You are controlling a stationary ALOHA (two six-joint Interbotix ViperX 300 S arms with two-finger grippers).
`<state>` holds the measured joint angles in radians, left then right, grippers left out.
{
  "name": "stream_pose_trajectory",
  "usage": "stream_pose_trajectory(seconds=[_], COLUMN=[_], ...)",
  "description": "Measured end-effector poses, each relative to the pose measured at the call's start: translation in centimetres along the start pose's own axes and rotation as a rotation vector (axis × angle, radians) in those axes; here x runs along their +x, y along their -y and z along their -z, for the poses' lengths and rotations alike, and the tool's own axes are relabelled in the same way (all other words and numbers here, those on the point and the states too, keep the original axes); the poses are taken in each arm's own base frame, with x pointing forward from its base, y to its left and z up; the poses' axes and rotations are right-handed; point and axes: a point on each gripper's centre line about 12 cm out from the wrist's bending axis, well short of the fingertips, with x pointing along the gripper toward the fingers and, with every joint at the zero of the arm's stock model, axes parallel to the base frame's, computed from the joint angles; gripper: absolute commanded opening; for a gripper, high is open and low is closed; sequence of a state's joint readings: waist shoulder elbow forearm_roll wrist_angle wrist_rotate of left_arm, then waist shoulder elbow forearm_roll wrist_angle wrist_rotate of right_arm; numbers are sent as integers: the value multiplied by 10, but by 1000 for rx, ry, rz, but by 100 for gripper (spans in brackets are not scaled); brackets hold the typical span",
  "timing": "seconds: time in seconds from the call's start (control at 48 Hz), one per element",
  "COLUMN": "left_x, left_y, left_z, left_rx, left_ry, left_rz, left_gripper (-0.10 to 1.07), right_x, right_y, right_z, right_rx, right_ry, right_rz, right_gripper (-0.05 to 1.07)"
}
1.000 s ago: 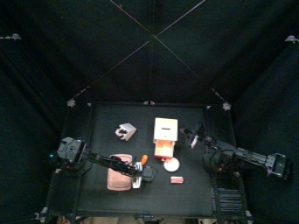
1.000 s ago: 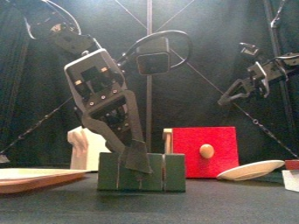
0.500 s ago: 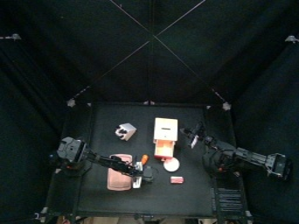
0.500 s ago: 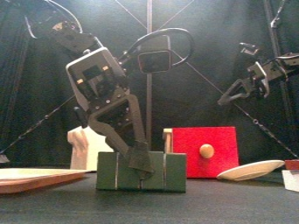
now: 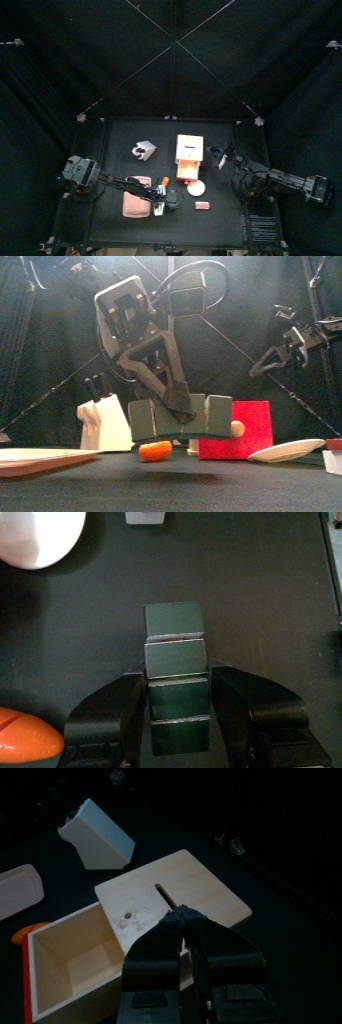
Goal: Grab sushi roll
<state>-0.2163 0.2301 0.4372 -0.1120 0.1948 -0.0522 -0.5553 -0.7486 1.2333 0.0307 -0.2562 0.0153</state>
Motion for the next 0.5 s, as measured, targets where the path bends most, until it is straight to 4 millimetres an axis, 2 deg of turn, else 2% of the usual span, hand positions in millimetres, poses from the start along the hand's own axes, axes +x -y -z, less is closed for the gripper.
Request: stream_pose_trajectory(seconds=[0.5], left_x=[-1], left_y=[3], left_z=[-3], left_rx=[7], left_ry=[-1], left_rz=[4], left_gripper=[73], right_x=[0], right_y=[1], right_z=[0], right_rx=[1], right_ry=[0], right_rz=[3], right_gripper=[2])
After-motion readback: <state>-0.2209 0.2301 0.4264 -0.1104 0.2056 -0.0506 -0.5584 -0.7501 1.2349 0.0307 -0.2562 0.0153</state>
